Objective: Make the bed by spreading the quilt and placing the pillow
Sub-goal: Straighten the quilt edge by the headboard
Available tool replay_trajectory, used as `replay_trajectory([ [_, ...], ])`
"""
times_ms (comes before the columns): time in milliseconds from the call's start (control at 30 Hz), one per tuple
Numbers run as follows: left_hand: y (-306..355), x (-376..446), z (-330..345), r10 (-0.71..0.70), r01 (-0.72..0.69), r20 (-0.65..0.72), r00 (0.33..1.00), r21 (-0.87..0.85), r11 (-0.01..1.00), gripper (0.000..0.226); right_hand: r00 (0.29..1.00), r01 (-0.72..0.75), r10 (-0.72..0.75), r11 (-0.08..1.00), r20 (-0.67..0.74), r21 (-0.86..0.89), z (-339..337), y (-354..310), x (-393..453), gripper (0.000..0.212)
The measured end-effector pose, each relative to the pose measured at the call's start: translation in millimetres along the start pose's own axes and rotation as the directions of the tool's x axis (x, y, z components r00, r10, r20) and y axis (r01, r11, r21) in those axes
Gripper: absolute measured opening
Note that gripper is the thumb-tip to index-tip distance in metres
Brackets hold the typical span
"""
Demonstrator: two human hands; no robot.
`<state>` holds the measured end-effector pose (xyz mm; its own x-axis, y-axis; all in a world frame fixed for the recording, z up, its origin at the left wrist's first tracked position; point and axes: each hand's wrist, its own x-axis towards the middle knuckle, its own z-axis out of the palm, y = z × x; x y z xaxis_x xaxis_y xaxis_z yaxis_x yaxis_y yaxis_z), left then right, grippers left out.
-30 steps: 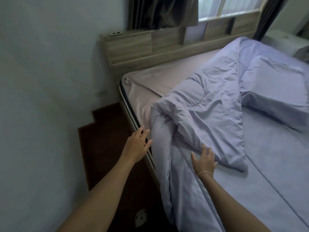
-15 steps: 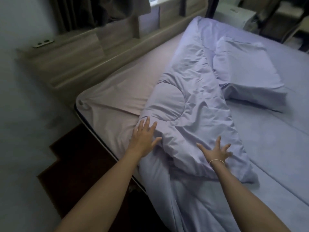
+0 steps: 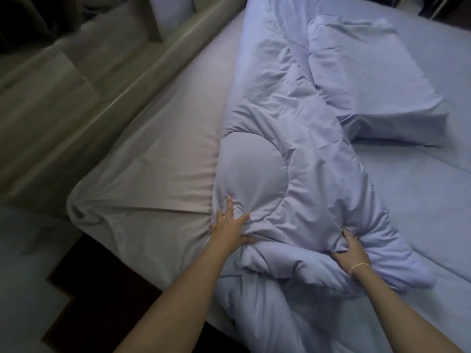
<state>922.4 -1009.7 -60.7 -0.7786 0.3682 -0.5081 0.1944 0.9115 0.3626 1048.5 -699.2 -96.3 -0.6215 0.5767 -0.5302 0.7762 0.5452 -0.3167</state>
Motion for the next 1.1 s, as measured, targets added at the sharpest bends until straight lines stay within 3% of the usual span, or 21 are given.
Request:
replay_trajectory([
  [67,0,5,-2,0.061,-0.063,-0.075,0.995,-0.021,0.998,0.037,0.997,-0.043,0.046,0.997,-0.055,0.057,-13,-10,-4,0.056],
  [133,-10,8,-9,0.110,-0.120,-0.097,0.989,-0.103,0.987,0.025,0.989,-0.055,0.072,0.990,-0.133,0.128,-22,-31,-8,0.052],
  [267,-62,2,-52,0.198,-0.213,-0.086,0.976,-0.241,0.947,0.038,0.973,0.041,0.049,0.925,-0.225,0.379,-14,-115,-11,0.041],
  [367,-110,-3,-105,0.061,-0.139,-0.204,0.977,-0.396,0.908,0.051,0.941,0.289,-0.150,0.823,-0.303,0.489,-5,-224,-34,0.033],
  [467,-169,-3,-168,-0.149,-0.053,-0.314,0.938,-0.552,0.832,0.039,0.839,0.538,-0.404,0.718,-0.365,0.441,12,-347,-86,0.047],
  [567,-228,-2,-228,-0.252,-0.103,-0.439,0.862,-0.640,0.761,0.045,0.765,0.641,-0.609,0.691,-0.207,0.335,51,-433,-138,0.058],
  [667,-278,-6,-273,-0.332,-0.144,-0.491,0.805,-0.705,0.694,0.042,0.617,0.767,-0.786,0.587,-0.046,0.258,109,-486,-178,0.046],
  [800,-333,-9,-293,-0.343,-0.161,-0.552,0.760,-0.672,0.723,0.045,0.506,0.837,-0.846,0.529,0.168,0.143,166,-507,-210,0.044],
  [867,-351,-7,-289,-0.283,-0.178,-0.560,0.779,-0.630,0.756,0.048,0.550,0.804,-0.824,0.566,0.135,0.180,178,-501,-216,0.046],
  [933,-363,-4,-280,-0.260,-0.125,-0.529,0.808,-0.585,0.801,0.041,0.643,0.749,-0.764,0.642,0.051,0.163,184,-487,-209,0.053],
  [1033,-363,1,-255,-0.198,-0.050,-0.524,0.828,-0.423,0.905,0.050,0.781,0.624,-0.623,0.782,-0.027,-0.003,187,-456,-179,0.077],
  [1100,-353,5,-236,-0.094,-0.044,-0.509,0.856,-0.251,0.967,0.062,0.880,0.472,-0.475,0.872,0.013,-0.128,186,-437,-164,0.085],
])
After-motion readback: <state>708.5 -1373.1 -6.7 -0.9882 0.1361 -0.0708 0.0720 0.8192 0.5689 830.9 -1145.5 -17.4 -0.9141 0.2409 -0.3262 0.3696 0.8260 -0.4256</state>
